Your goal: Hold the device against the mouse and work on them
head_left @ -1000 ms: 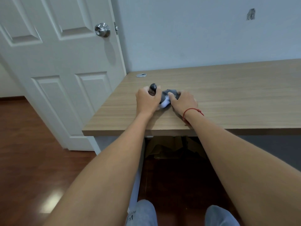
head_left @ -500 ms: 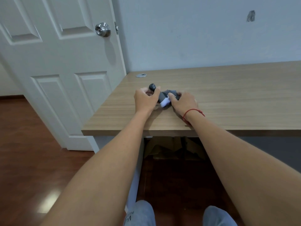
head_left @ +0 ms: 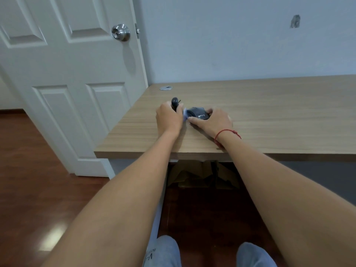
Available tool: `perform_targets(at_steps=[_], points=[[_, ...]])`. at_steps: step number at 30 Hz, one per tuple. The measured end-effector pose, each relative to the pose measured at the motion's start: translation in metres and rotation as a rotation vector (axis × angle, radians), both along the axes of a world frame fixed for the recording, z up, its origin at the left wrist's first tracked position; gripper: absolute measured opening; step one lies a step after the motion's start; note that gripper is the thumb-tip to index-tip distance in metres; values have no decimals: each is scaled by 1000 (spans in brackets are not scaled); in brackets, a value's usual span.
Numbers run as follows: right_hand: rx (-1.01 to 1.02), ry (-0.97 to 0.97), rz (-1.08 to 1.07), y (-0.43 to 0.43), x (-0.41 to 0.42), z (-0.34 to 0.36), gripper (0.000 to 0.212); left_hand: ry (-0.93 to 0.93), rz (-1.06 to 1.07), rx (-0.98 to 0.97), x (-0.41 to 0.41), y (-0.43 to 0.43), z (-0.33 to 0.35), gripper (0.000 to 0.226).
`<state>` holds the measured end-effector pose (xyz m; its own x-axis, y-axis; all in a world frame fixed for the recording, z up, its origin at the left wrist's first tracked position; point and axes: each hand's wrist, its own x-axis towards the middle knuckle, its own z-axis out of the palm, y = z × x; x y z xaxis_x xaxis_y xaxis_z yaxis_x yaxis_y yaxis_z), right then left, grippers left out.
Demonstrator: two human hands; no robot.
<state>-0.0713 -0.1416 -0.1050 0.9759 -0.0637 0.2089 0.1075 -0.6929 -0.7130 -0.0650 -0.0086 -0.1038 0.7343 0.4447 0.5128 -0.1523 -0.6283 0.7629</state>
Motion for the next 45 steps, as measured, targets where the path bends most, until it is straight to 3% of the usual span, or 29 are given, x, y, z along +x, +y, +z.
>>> perform_targets(at_steps=[5, 11, 15, 20, 26, 29, 31, 34, 38, 41, 45], points=[[-27, -12, 39, 0, 0, 2, 53, -181, -51, -45, -6, -6, 8, 32], [-54, -21, 71, 0, 0, 2, 58, -13, 95, 39, -3, -1, 3, 25], [-55, -19, 81, -2, -1, 0, 62, -172, -7, -81, -6, -6, 9, 30], [-64, -19, 96, -2, -1, 1, 67, -52, 99, -20, -7, -2, 7, 29], [-25, -32, 150, -3, -4, 3, 67, -218, -41, -82, -11, -10, 12, 28], [12, -59, 179, -4, -6, 4, 69, -111, 34, -41, -10, -6, 9, 23], [27, -73, 189, -4, -8, 5, 69, -81, 136, -120, -7, 2, 7, 25], [26, -90, 199, -4, -9, 7, 70, -203, 76, -249, -8, -2, 11, 29], [14, -79, 198, -5, -9, 6, 72, -172, -15, -89, -9, -8, 10, 26], [33, -76, 200, -5, -7, 5, 72, -85, 54, -43, -7, -2, 7, 25], [47, -96, 204, -6, -6, 4, 67, -225, -44, -72, -10, -10, 12, 28]])
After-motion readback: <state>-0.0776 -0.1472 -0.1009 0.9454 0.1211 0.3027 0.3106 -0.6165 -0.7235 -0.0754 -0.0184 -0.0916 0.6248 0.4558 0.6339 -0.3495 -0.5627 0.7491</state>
